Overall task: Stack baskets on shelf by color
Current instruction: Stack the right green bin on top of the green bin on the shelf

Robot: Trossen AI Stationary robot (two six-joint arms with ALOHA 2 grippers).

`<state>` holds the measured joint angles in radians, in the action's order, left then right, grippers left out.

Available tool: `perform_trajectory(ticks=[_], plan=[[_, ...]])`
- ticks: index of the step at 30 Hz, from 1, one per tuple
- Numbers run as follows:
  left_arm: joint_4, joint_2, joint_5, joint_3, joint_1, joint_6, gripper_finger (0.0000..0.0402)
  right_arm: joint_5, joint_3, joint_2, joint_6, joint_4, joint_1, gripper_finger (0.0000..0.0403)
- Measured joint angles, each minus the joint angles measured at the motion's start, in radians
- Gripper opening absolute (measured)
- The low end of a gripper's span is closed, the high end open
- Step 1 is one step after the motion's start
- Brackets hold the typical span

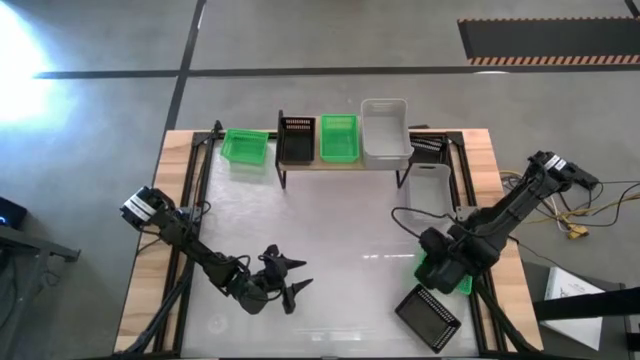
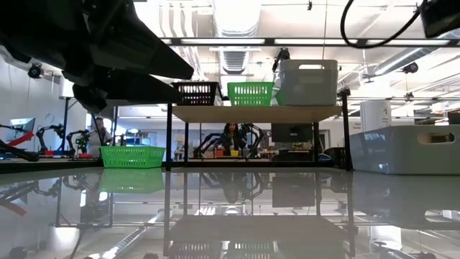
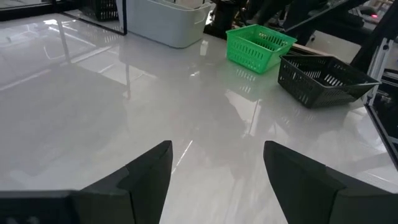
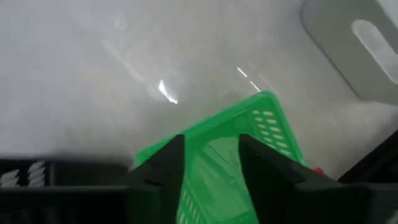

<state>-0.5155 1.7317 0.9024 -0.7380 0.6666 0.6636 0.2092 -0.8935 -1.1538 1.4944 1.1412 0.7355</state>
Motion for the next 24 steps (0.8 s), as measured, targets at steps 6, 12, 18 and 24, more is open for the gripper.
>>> perform_trajectory(ticks=[6,12,18,24], plan=[[0.001,0.000,0.000,0.009,0.000,0.000,0.0238,-0.007,0.045,-0.028,0.076,-0.018,-0.051,0.0207],[0.000,0.000,0.000,0.009,0.000,-0.025,0.0238,-0.034,0.048,-0.082,0.072,-0.045,-0.089,0.0203],[0.001,0.000,0.000,0.009,0.000,-0.026,0.0238,-0.115,0.048,-0.167,-0.009,-0.166,-0.115,0.0174],[0.001,0.000,0.000,0.009,0.000,-0.026,0.0238,-0.114,0.039,-0.247,-0.158,-0.275,-0.134,0.0125]])
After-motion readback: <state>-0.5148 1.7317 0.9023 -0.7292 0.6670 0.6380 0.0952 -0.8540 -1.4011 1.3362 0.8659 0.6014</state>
